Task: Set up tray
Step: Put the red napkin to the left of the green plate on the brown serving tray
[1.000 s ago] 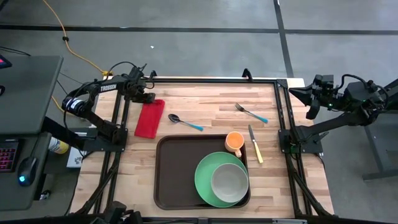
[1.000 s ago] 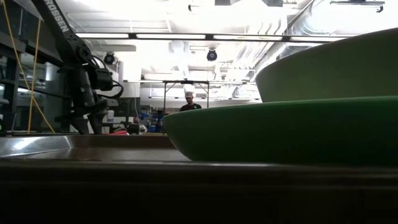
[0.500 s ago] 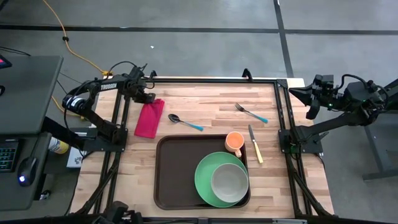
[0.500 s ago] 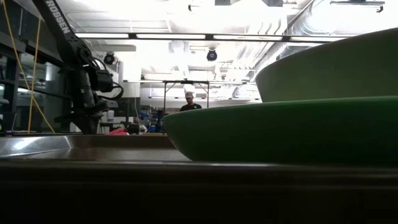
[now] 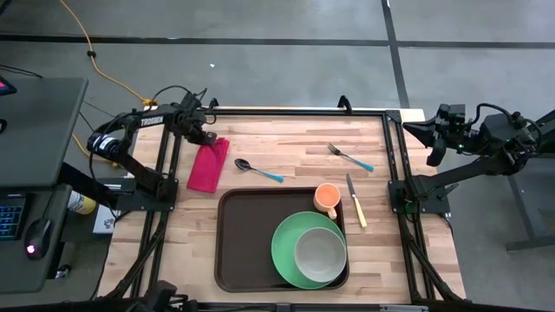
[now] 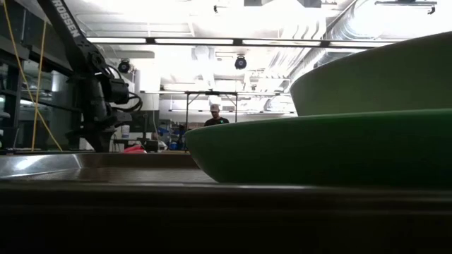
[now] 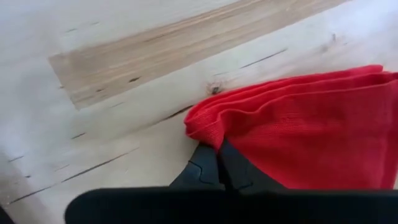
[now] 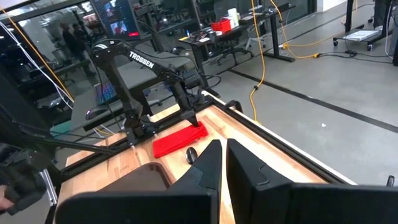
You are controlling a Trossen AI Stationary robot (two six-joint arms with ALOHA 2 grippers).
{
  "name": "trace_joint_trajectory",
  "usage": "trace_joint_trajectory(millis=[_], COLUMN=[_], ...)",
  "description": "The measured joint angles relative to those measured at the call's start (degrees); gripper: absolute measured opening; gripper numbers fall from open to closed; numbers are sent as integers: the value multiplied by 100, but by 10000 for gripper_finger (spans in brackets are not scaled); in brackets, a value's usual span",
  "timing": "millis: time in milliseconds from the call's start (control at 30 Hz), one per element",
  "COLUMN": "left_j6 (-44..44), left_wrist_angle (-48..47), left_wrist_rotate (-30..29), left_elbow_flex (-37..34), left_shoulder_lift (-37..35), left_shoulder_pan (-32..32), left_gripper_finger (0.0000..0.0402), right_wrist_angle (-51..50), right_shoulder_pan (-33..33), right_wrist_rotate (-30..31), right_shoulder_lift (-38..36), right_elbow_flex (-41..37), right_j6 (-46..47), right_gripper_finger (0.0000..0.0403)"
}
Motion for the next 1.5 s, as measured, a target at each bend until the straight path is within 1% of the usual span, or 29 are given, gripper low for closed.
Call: trace_joint_trajectory(millis=[100,167,233,467,600,833,1067,1200,1300,1500], left_j6=[46,46,140,249,302,266,-153,-194,-227,-633], left_wrist_angle=[-2,-164,-161,-190,-189,63,98,101,102,103], left_wrist_rotate=[61,262,341,516,705,1275,1508,1687,1828,1934], left_elbow_flex=[-21,-47,-54,-29,-27,-14,-14,-11,-7,-3], left_shoulder_lift=[-182,-277,-399,-833,-1228,-2394,-3600,-4260,-4709,-5565], left_shoulder_pan=[-1,-8,-16,-7,-5,-1,1,1,1,1], left_gripper_finger=[12,12,12,12,12,12,12,12,12,12], right_wrist_angle=[0,0,-2,-2,-2,-2,-3,-4,-4,-4], right_shoulder_pan=[-1,-2,0,-1,0,-1,-2,0,-2,-1], right_wrist_rotate=[6,6,5,4,4,4,4,6,15,20], right_shoulder_lift=[0,0,0,0,0,0,0,0,0,0], right_elbow_flex=[0,0,0,0,0,0,0,0,0,0], right_j6=[-2,-2,-4,-28,-48,-97,-157,-178,-201,-201], right_gripper_finger=[0,0,0,0,0,0,0,0,0,0])
